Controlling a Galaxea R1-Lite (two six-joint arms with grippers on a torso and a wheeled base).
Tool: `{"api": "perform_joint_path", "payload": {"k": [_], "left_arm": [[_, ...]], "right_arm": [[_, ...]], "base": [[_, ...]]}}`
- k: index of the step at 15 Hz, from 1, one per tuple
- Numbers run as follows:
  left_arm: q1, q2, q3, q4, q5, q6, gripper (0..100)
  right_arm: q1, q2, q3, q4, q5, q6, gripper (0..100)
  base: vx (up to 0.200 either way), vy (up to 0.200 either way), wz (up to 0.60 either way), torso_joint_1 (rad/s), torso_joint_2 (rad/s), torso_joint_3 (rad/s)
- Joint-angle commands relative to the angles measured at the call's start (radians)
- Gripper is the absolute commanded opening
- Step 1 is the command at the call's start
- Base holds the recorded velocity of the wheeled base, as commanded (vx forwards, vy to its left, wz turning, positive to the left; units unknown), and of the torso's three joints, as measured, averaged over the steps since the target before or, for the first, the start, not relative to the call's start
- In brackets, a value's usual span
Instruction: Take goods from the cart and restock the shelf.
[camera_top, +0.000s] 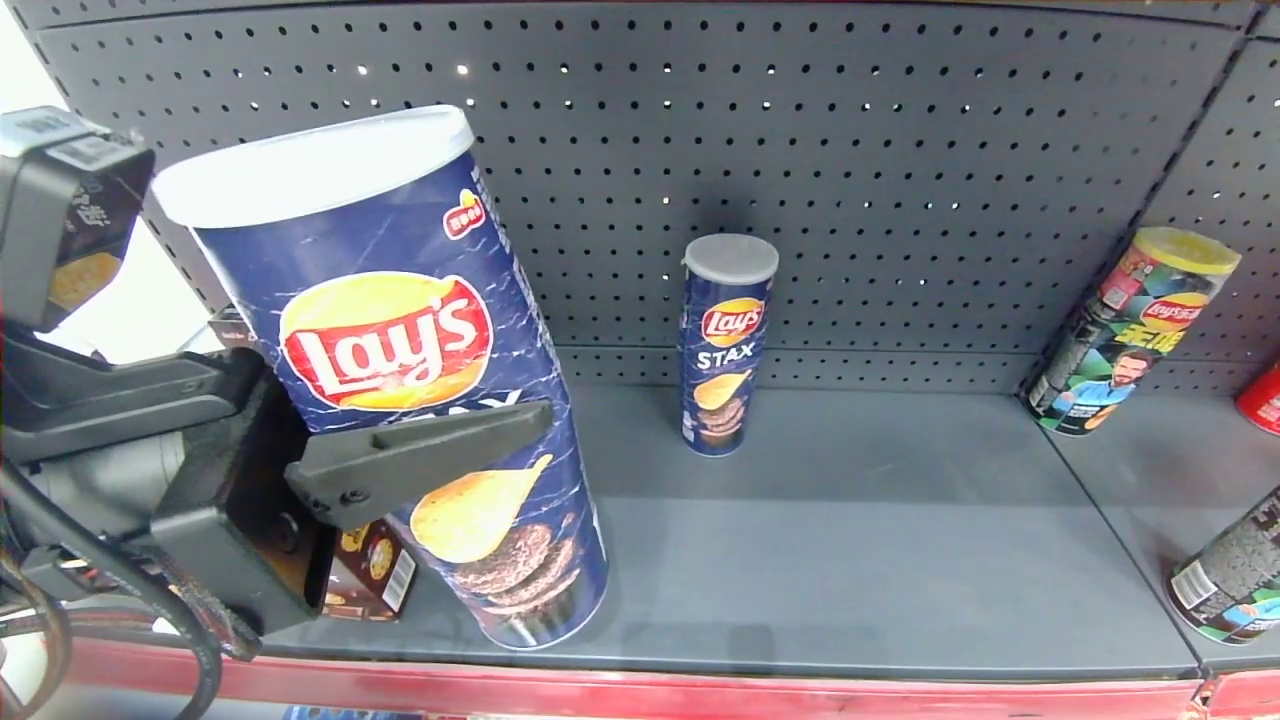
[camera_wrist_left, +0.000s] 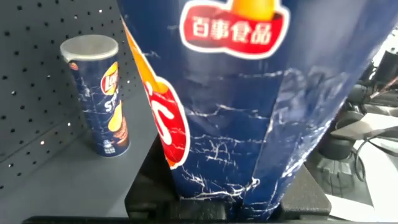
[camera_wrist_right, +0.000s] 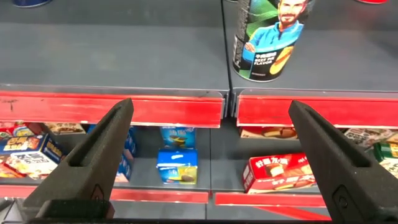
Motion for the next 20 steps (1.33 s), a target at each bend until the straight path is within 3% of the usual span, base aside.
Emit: {"api": "perform_joint_path", "payload": {"k": [1, 6, 9, 10, 12, 13, 16, 18, 20], "left_arm": [[-0.001, 0.003, -0.002, -0.001, -0.007, 0.004, 0], [-0.007, 0.004, 0.021, 0.001, -0.01, 0.013, 0], [0.002, -0.006, 0.096, -0.004, -0.005, 0.007, 0], [0.004, -0.028, 0.158, -0.05, -0.007, 0.002, 0], [0.001, -0.028, 0.171, -0.061, -0.009, -0.006, 0], [0.002, -0.014, 0.161, -0.061, -0.009, -0.01, 0], [0.012, 0.0, 0.171, -0.079, -0.007, -0.013, 0], [0.015, 0.001, 0.174, -0.079, -0.009, -0.013, 0], [0.035, 0.006, 0.162, -0.082, -0.009, -0.023, 0]], "right_arm": [[0.0, 0.0, 0.0, 0.0, 0.0, 0.001, 100], [0.0, 0.0, 0.0, 0.001, 0.006, -0.002, 100], [0.003, 0.006, -0.002, 0.001, 0.009, 0.002, 100], [0.018, 0.046, -0.008, -0.003, 0.046, 0.013, 100], [0.032, 0.313, -0.301, -0.002, 0.098, 0.131, 100], [0.04, 0.367, -0.328, -0.008, 0.115, 0.133, 100], [0.095, 0.428, -0.331, 0.009, 0.253, -0.021, 100], [0.132, 0.523, -0.364, 0.004, 0.284, -0.07, 100], [0.233, 0.671, -0.408, -0.037, 0.295, -0.13, 100]], "base": [[0.0, 0.0, 0.0, 0.0, 0.0, 0.0], [0.0, 0.0, 0.0, 0.0, 0.0, 0.0], [0.0, 0.0, 0.0, 0.0, 0.0, 0.0], [0.0, 0.0, 0.0, 0.0, 0.0, 0.0], [0.0, 0.0, 0.0, 0.0, 0.0, 0.0], [0.0, 0.0, 0.0, 0.0, 0.0, 0.0], [0.0, 0.0, 0.0, 0.0, 0.0, 0.0], [0.0, 0.0, 0.0, 0.0, 0.0, 0.0], [0.0, 0.0, 0.0, 0.0, 0.0, 0.0]]}}
